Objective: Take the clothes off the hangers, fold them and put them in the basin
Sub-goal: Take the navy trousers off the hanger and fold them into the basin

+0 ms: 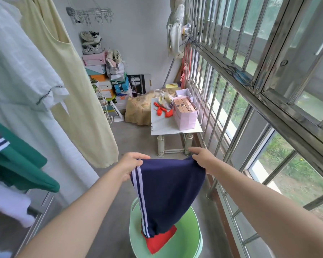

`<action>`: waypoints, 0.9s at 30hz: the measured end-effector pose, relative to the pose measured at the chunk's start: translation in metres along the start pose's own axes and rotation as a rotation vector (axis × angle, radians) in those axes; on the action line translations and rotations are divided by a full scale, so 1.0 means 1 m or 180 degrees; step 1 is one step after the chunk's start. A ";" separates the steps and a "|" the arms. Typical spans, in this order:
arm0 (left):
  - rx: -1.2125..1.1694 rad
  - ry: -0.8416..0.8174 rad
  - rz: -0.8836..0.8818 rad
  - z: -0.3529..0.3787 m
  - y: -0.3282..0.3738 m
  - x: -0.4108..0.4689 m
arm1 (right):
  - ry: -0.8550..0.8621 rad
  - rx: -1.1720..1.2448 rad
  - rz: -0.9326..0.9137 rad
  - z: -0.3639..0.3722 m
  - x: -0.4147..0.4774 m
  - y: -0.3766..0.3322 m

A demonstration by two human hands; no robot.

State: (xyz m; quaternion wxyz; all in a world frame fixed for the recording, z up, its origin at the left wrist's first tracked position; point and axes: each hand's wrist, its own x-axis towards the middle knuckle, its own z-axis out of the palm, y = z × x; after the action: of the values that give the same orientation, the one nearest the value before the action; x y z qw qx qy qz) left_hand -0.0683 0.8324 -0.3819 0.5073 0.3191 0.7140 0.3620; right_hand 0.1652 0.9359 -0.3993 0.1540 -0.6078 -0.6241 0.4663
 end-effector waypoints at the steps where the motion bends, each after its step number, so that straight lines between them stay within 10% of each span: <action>1: 0.0049 0.0014 0.0014 -0.001 0.000 0.001 | -0.0092 0.0025 0.0079 0.003 -0.001 0.000; 9: 0.1302 0.0322 0.0105 -0.006 -0.012 0.005 | -0.1309 -0.0789 0.0020 0.012 -0.001 -0.002; 13: 0.2425 0.0511 0.0296 -0.005 -0.019 0.006 | -0.0885 -0.2737 -0.0883 0.019 -0.002 0.000; 17: 0.2958 0.0744 0.0522 -0.001 -0.018 0.002 | -0.0519 -0.2888 -0.1014 0.024 -0.001 0.009; 23: 0.2754 0.0532 0.0992 -0.019 -0.023 0.010 | -0.0437 -0.1999 -0.1013 0.007 0.007 0.022; 27: 0.1406 -0.0078 0.1080 -0.028 -0.016 -0.005 | -0.0882 0.1139 -0.0588 -0.011 -0.011 0.035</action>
State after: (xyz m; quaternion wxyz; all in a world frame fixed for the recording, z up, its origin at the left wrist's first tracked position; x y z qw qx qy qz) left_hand -0.0952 0.8146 -0.3866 0.3661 0.5414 0.7057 0.2736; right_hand 0.1973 0.9242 -0.4168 0.2141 -0.4414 -0.5996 0.6322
